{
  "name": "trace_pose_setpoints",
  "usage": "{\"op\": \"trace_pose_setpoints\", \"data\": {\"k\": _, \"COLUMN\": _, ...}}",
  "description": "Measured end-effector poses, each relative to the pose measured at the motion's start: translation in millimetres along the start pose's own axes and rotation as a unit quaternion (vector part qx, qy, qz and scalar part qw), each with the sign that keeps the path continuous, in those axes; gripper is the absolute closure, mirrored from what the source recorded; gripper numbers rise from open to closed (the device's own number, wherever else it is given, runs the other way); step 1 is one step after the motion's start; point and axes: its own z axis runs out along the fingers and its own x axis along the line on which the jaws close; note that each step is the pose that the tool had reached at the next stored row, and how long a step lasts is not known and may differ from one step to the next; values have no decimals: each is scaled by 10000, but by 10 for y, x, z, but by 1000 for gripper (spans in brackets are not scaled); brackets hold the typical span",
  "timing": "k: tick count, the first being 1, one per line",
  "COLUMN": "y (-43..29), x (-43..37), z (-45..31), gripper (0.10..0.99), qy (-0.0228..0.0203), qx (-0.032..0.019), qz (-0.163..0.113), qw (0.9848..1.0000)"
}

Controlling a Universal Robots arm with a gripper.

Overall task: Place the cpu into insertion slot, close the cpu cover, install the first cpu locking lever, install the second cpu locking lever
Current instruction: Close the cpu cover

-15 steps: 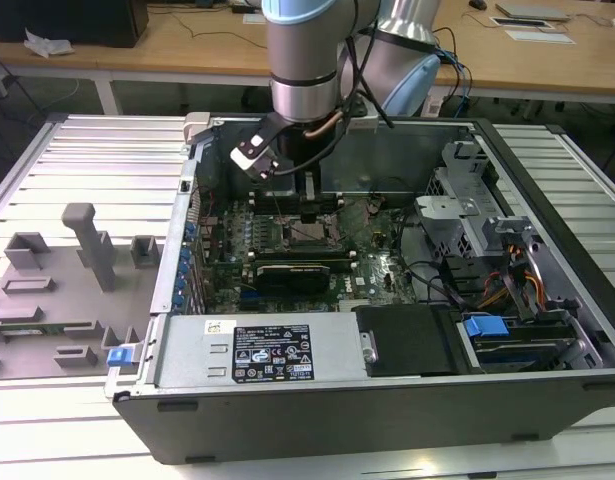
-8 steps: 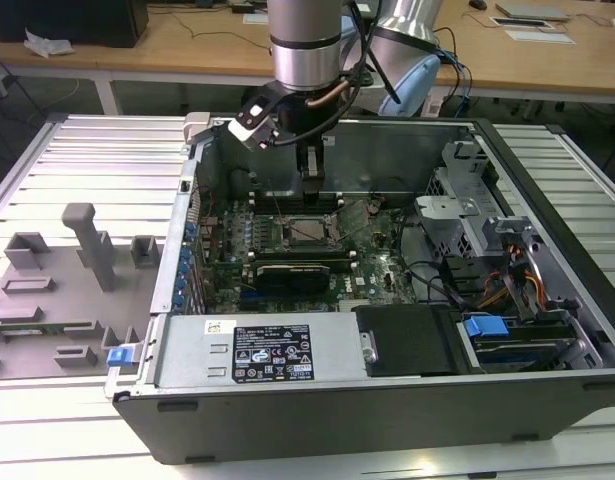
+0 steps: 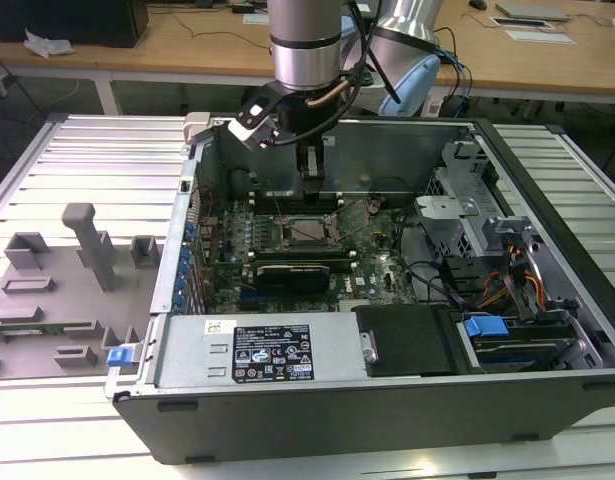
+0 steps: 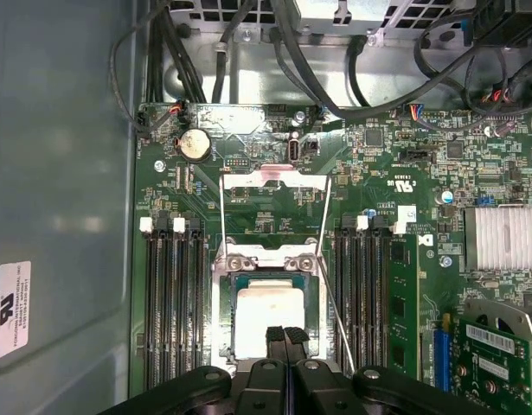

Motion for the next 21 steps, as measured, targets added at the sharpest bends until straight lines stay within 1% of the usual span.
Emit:
{"op": "trace_pose_setpoints", "data": {"k": 3, "y": 27, "x": 0, "z": 3, "gripper": 980, "qy": 0, "qx": 0, "qz": 0, "qw": 10000}}
{"op": "trace_pose_setpoints", "data": {"k": 9, "y": 57, "x": 0, "z": 6, "gripper": 980, "qy": 1, "qx": 0, "qz": 0, "qw": 10000}}
{"op": "trace_pose_setpoints", "data": {"k": 17, "y": 161, "x": 0, "z": 16, "gripper": 980, "qy": 0, "qx": 0, "qz": 0, "qw": 10000}}
{"op": "trace_pose_setpoints", "data": {"k": 21, "y": 227, "x": -1, "z": 22, "gripper": 980, "qy": 0, "qx": 0, "qz": -1, "qw": 10000}}
